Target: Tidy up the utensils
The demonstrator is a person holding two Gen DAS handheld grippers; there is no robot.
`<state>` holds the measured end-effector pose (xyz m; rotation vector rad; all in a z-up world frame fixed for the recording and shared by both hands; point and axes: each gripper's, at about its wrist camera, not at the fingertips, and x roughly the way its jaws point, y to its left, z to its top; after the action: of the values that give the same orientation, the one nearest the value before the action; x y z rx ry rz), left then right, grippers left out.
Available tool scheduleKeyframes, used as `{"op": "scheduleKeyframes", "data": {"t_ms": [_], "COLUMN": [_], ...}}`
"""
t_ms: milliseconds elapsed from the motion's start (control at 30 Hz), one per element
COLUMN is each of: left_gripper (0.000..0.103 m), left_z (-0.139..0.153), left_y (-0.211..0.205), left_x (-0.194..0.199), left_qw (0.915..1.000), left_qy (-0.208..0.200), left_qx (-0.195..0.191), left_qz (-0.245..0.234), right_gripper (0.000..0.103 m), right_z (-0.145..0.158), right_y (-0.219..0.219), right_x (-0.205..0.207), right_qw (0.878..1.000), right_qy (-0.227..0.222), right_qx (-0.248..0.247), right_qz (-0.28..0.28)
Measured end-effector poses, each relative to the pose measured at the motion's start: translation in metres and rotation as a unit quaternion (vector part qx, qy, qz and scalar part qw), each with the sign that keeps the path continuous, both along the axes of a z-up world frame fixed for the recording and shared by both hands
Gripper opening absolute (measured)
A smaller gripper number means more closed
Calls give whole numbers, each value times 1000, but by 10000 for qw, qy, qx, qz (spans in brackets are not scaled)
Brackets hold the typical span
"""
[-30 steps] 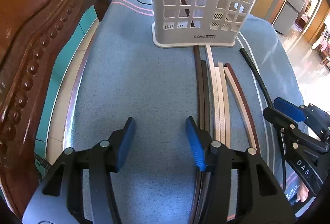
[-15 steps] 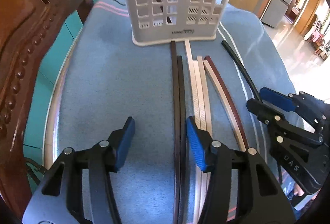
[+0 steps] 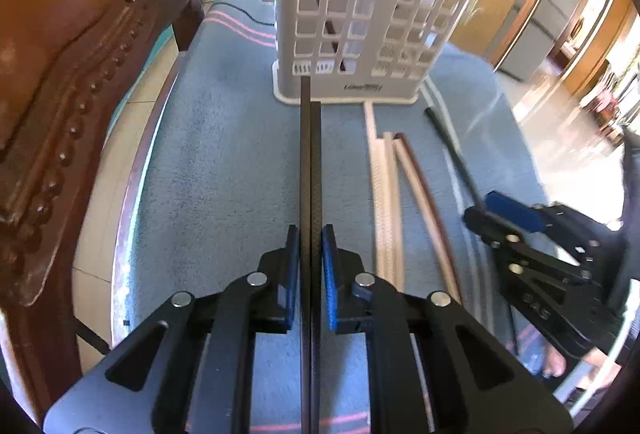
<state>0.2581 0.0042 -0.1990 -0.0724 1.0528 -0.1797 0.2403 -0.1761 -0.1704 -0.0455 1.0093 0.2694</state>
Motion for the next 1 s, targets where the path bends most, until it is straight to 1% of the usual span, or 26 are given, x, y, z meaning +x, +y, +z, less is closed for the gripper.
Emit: {"op": "scheduleKeyframes", "data": {"t_ms": [100,233,367,467,533,667,800,900,1000], "left_gripper": [13,13,14,15,17,23,27,30,34], "left_z": [7,7,-3,-13,-18,-21,-24,-24,-23], "left_y": [7,17,13,9,8,10,5,0,-5], "left_x": [-6,-9,-1,7,10,18,25,34,43], "left_qw": [9998,9998,9998,9992,9987,9982,9975,9966,9954], "left_qy": [-19,-11,72,143,142,176,108,49,-11], "left_qx": [-199,-171,4,274,382,366,510,622,709], "left_qz": [-25,89,195,272,321,430,479,536,640], "right_gripper": [31,31,31,31,31,31,31,31,35], "right_z": [2,2,0,-1,-1,-1,-1,-3,-4], "right_y": [-4,-4,-2,-1,-1,1,7,14,19], "right_x": [1,3,3,3,3,4,11,23,34], "right_qw": [10000,10000,10000,10000,10000,9999,9996,9991,9987], "right_qy": [-2,15,5,1,1,9,-35,-101,-156], "right_qx": [41,41,-18,-47,-52,-96,-252,-386,-453], "right_qz": [-22,-33,-26,-35,-49,-77,-119,-154,-189]}}
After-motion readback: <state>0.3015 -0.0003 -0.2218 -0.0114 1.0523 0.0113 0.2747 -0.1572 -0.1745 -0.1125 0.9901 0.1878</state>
